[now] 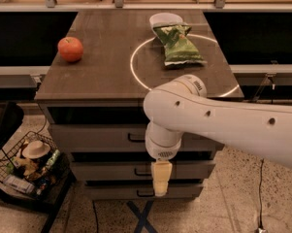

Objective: Open top drawer

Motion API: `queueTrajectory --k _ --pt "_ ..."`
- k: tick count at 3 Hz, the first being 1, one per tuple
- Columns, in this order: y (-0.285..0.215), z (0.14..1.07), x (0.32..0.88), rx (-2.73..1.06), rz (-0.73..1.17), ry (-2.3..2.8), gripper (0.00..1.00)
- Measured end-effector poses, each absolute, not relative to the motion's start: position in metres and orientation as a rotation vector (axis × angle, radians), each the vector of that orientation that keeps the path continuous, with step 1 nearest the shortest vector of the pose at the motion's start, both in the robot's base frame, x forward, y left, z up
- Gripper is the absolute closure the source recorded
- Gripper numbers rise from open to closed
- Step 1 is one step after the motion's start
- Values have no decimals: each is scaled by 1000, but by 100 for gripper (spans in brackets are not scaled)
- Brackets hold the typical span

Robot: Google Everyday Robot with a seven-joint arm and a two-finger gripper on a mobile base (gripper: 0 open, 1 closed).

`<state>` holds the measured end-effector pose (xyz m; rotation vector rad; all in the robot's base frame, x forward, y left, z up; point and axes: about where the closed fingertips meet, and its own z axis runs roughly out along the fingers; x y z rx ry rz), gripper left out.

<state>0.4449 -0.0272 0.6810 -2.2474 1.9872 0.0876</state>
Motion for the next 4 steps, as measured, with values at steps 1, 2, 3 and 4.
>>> queueTrajectory --k 1,2,3,4 --pt "-14 673 451 -2277 96 1978 0" --pt "-1 663 459 -2316 114 1962 0" --pt "5 654 467 -2342 122 1969 0" --pt "5 654 466 -2344 121 1967 17"
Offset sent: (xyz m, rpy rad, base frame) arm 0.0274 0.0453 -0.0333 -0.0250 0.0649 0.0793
